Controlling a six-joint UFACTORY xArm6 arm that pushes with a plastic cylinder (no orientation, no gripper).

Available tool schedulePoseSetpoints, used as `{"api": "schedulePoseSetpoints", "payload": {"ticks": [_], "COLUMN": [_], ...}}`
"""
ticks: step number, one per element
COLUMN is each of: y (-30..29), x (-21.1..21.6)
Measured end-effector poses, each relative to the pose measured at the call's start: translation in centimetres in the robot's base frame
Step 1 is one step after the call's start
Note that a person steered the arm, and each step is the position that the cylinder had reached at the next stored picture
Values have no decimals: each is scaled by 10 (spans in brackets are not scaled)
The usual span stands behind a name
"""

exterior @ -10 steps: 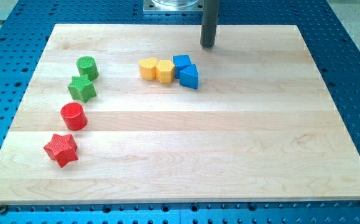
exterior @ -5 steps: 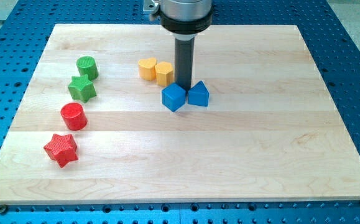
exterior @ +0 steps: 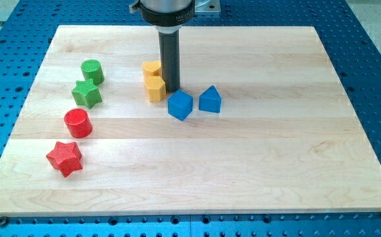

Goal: Arrange the yellow blocks and blue blocks in vertical line

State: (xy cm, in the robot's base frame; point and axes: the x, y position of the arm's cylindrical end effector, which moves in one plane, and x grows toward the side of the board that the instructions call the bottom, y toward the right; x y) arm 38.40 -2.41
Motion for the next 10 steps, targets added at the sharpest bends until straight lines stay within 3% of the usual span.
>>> {"api": "schedulePoseSetpoints", "payload": {"ticks": [2,5,6,8,10], "y": [131,7,20,25,-2], "x": [9,77,86,48,61]}}
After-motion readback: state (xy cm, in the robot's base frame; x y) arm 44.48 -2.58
